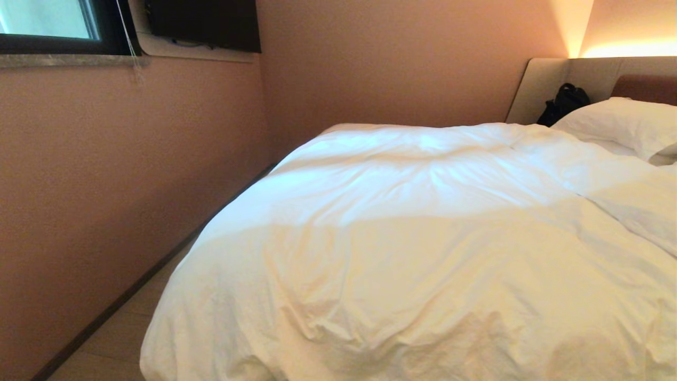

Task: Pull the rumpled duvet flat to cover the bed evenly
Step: Flatten the corners of the folded blanket

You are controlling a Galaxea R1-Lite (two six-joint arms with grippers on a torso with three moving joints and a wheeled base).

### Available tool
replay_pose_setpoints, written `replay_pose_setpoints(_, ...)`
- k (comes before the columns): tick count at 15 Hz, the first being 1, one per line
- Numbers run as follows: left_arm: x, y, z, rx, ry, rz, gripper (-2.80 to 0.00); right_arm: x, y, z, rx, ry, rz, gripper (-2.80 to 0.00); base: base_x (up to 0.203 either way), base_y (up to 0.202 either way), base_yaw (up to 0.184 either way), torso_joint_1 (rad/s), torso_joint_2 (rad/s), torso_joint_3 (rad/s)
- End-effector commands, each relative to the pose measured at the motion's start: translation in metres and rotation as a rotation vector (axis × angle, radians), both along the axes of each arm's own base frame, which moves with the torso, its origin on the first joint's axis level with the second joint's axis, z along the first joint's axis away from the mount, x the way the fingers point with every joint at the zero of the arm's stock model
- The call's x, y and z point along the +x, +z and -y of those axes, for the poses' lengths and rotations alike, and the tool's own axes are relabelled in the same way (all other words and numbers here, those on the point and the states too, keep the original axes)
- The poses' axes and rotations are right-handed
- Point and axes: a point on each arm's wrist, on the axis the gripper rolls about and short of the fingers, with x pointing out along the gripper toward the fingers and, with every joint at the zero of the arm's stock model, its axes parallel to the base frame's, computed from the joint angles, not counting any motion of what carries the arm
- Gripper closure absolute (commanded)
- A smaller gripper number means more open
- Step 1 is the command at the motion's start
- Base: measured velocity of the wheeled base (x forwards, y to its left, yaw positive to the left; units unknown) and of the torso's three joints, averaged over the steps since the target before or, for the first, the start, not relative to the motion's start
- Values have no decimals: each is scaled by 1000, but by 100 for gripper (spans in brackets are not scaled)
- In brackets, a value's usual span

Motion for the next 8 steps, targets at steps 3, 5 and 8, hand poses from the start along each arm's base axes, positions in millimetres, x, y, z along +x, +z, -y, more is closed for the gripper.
replay_pose_setpoints(3, 0, 0, 0, 0, 0, 1, 0, 5, -13, -5, -91, 219, 30, 0, 0, 0, 0, 0, 0, 0)
replay_pose_setpoints(5, 0, 0, 0, 0, 0, 1, 0, 10, -20, -6, -153, 258, 42, 0, 0, 0, 0, 0, 0, 0)
replay_pose_setpoints(8, 0, 0, 0, 0, 0, 1, 0, 17, -35, -8, -205, 345, -1, 0, 0, 0, 0, 0, 0, 0)
